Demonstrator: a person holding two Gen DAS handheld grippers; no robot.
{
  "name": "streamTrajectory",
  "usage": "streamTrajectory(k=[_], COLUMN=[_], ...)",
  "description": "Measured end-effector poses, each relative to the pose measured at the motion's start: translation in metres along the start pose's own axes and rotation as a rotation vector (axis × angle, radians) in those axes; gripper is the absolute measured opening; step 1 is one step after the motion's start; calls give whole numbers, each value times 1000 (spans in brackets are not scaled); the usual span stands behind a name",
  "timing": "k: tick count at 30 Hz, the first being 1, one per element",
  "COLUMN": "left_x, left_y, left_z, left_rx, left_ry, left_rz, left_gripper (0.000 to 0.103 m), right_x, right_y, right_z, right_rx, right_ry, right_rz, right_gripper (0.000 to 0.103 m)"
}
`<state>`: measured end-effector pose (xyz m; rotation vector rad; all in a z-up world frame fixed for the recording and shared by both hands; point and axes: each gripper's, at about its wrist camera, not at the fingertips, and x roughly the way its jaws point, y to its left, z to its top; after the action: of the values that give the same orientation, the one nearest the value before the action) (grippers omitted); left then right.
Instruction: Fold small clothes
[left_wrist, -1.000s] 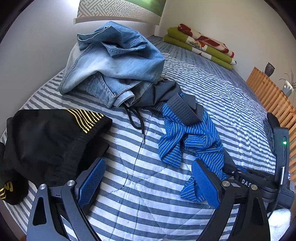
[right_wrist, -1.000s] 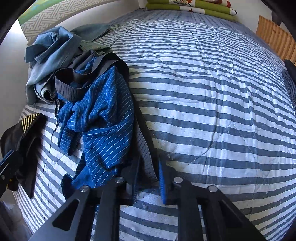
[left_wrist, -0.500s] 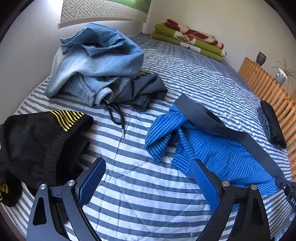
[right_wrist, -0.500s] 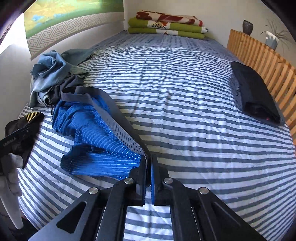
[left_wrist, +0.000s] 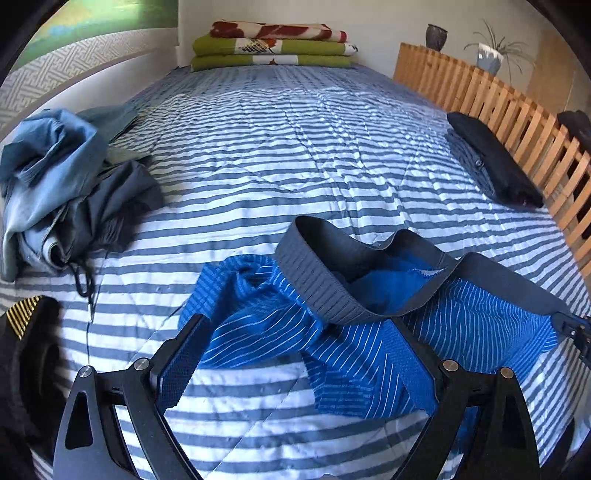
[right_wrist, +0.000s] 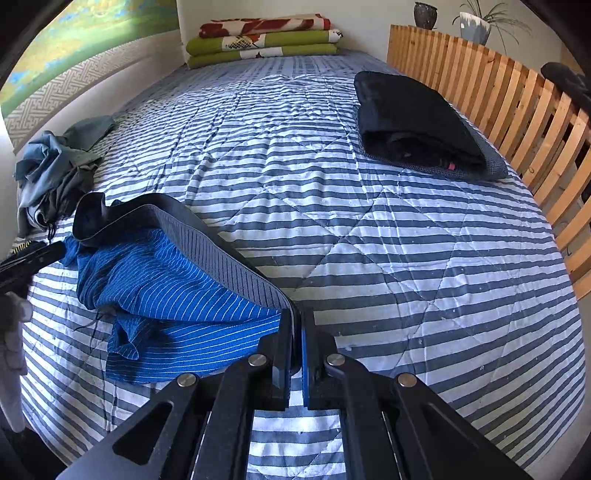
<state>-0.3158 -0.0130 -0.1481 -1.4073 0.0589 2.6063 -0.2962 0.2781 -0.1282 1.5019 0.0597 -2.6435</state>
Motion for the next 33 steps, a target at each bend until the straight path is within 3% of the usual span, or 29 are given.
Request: streamTrajectory(k=[1,2,3,4,7,11,19,23,27,28,29,30,33], left_x=[9,17,24,30,26,-16,-166,-220,-201,-185,-166,-152,-128], left_y=[-3,-3,-1,2,21,38,60,70,85,88,91,96,111], left_z=[4,8,11,13,14,13,-17,-36,-60,-68,-75,-82,-98], left_rx=[-2,-17,-43,-78,-180,-187,-165,-160,-188,-195,-204,-219,-239], left_ry=[16,34,61,84,75,1,-162,-183,-94,-34,40,85,106], left_rz=[-1,-3,-1,-8,-87,-80,-84,-85,-38,-36,-32,-26,18], left_gripper=[89,66,50,23,9,8,8,8,12,30,55,61,61], right_x=[1,1,-1,-2,-10,-36,-127,-165,-152,-139,-120,-101,-54], right_y=[1,1,1,1,1,2,16,24,35,40,49,56,62], right_z=[0,0,0,1,1,2,-2,-6,-6,-7,-10,-15,-34], right_rx=[-8,-13,-18,-22,-32,-45,-101,-140,-164,-184,-226,-268,-332], right_ry=[-3,-7,-12,-18,-38,-86,-238,-297,-267,-230,-172,-119,-18], right_rz=[2,2,1,0,5,22,100,140,148,143,135,114,31], right_gripper=[3,3,3,3,3,3,3,3,3,4,5,5,24])
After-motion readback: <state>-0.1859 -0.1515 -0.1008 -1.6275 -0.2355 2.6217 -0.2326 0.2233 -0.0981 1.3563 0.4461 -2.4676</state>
